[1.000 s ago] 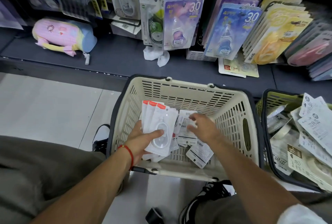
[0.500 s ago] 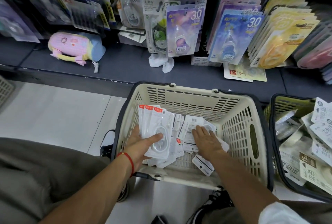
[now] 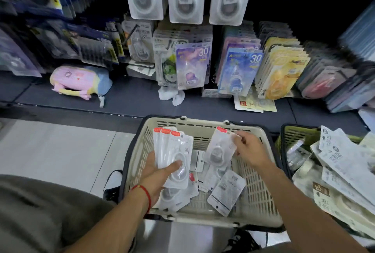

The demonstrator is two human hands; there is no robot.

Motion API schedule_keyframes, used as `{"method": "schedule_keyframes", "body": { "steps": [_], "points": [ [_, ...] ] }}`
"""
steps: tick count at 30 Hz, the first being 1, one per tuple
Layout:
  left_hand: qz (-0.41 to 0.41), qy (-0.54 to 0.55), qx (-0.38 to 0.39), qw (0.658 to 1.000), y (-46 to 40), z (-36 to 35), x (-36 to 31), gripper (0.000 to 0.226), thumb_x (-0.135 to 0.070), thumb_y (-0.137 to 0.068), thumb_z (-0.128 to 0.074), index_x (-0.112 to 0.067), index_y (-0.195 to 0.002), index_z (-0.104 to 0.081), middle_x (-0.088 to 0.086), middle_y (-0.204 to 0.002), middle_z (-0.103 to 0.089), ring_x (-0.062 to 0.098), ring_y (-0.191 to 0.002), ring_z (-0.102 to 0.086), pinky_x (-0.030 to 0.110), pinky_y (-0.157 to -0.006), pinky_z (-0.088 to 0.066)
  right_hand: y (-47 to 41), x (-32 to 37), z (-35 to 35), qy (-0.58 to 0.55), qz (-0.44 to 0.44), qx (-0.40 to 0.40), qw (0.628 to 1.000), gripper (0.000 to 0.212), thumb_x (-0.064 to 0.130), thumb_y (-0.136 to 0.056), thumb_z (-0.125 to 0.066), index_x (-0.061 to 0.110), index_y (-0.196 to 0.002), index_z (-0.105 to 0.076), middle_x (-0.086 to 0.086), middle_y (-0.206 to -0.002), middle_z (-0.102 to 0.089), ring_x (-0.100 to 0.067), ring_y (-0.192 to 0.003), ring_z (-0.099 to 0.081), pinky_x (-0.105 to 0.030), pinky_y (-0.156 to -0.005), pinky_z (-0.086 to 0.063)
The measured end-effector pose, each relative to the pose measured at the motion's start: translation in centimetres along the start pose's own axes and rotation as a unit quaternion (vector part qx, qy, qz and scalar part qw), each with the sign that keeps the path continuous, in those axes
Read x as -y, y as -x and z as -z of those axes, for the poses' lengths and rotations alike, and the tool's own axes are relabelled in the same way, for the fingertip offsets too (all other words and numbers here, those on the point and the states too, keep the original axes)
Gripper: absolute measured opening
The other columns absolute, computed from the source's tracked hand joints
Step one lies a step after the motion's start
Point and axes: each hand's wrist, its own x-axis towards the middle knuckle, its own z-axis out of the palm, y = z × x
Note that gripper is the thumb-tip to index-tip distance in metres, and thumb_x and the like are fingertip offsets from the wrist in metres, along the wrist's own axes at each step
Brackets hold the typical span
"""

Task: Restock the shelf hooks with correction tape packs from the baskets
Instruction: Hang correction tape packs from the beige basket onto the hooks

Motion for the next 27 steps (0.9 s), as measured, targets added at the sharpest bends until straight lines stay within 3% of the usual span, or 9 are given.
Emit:
{"method": "schedule_keyframes", "body": {
  "steps": [3,5,7,10,12,18,22,25,27],
  "points": [
    [-0.038,0.013,0.036,0.999,0.3,-1.5,-2.3,0.065,-0.024,-0.079,-0.091,-0.046,-0.131,-0.058,-0.015,-0.117,-0.078,0.01,-0.109,-0.075,0.034,-0.084,-0.061,-0.5,5.1,4.6,-0.036,0.021,0.058,0.997,0.024,0.02,-0.11,-0.052,0.008,-0.101,-0.071,-0.006,-0.069,-0.062,-0.02,-0.06,-0.053,-0.032,-0.066,-0.043],
    [-0.054,0.024,0.058,0.997,0.4,-2.3,-4.4,0.064,-0.028,-0.08,-0.09,-0.043,-0.133,-0.058,-0.009,-0.124,-0.077,0.015,-0.113,-0.074,0.043,-0.087,-0.063,-0.3,8.5,7.3,-0.078,0.036,0.112,0.99,0.028,0.022,-0.111,-0.051,0.01,-0.09,-0.066,-0.012,-0.066,-0.055,-0.021,-0.057,-0.047,-0.028,-0.057,-0.039],
    [-0.057,0.039,0.096,0.993,0.6,-3.1,-6.8,0.062,-0.033,-0.079,-0.088,-0.04,-0.132,-0.057,-0.005,-0.128,-0.075,0.021,-0.115,-0.074,0.057,-0.089,-0.062,-0.1,11.2,9.0,-0.098,0.061,0.123,0.986,0.029,0.021,-0.111,-0.053,0.017,-0.083,-0.063,-0.003,-0.058,-0.05,-0.014,-0.05,-0.044,-0.022,-0.05,-0.036],
    [-0.04,0.089,0.194,0.976,0.9,-4.6,-10.1,0.056,-0.029,-0.088,-0.08,-0.034,-0.136,-0.053,0.004,-0.136,-0.071,0.036,-0.119,-0.072,0.067,-0.083,-0.059,-0.2,14.0,10.0,-0.103,0.092,0.059,0.989,0.023,0.019,-0.109,-0.056,0.006,-0.093,-0.068,0.004,-0.055,-0.05,-0.011,-0.046,-0.044,-0.023,-0.049,-0.036],
    [-0.042,0.109,0.243,0.963,1.3,-5.6,-12.3,0.055,-0.026,-0.092,-0.076,-0.037,-0.14,-0.05,0.005,-0.14,-0.069,0.038,-0.122,-0.069,0.066,-0.083,-0.06,-0.5,15.4,10.3,-0.093,0.111,-0.004,0.989,0.021,0.025,-0.107,-0.06,0.009,-0.099,-0.071,0.01,-0.055,-0.054,-0.011,-0.049,-0.047,-0.027,-0.052,-0.04],
    [-0.094,0.05,0.264,0.958,1.7,-7.7,-20.0,0.079,-0.015,-0.077,-0.085,-0.035,-0.143,-0.047,0.004,-0.132,-0.073,0.036,-0.115,-0.073,0.056,-0.077,-0.063,-1.3,20.3,11.3,-0.149,0.175,-0.125,0.965,0.021,0.033,-0.107,-0.059,0.021,-0.095,-0.072,0.018,-0.055,-0.062,0.001,-0.046,-0.052,-0.016,-0.047,-0.039],
    [-0.148,0.063,0.241,0.957,1.1,-8.6,-25.1,0.079,-0.013,-0.075,-0.087,-0.033,-0.142,-0.049,0.007,-0.128,-0.075,0.034,-0.112,-0.075,0.054,-0.078,-0.063,-0.8,23.1,11.8,-0.297,0.134,-0.136,0.936,0.028,0.047,-0.102,-0.061,0.022,-0.103,-0.073,0.006,-0.083,-0.077,-0.004,-0.069,-0.07,-0.02,-0.055,-0.053],
    [-0.203,0.074,0.227,0.95,0.6,-9.0,-27.5,0.088,-0.013,-0.066,-0.097,-0.035,-0.137,-0.05,0.005,-0.125,-0.076,0.031,-0.109,-0.076,0.052,-0.074,-0.064,-0.1,23.7,10.6,-0.259,0.154,-0.044,0.952,0.03,0.056,-0.094,-0.07,0.029,-0.106,-0.074,0.006,-0.095,-0.079,-0.004,-0.083,-0.073,-0.022,-0.067,-0.054],
    [-0.232,0.074,0.215,0.946,0.1,-8.9,-28.2,0.09,-0.014,-0.063,-0.1,-0.039,-0.134,-0.051,0.002,-0.125,-0.076,0.031,-0.109,-0.076,0.053,-0.075,-0.064,-0.3,24.0,9.8,-0.263,0.184,-0.024,0.947,0.025,0.048,-0.092,-0.073,0.031,-0.111,-0.074,0.012,-0.103,-0.079,-0.002,-0.094,-0.074,-0.017,-0.072,-0.054]
  ]
}}
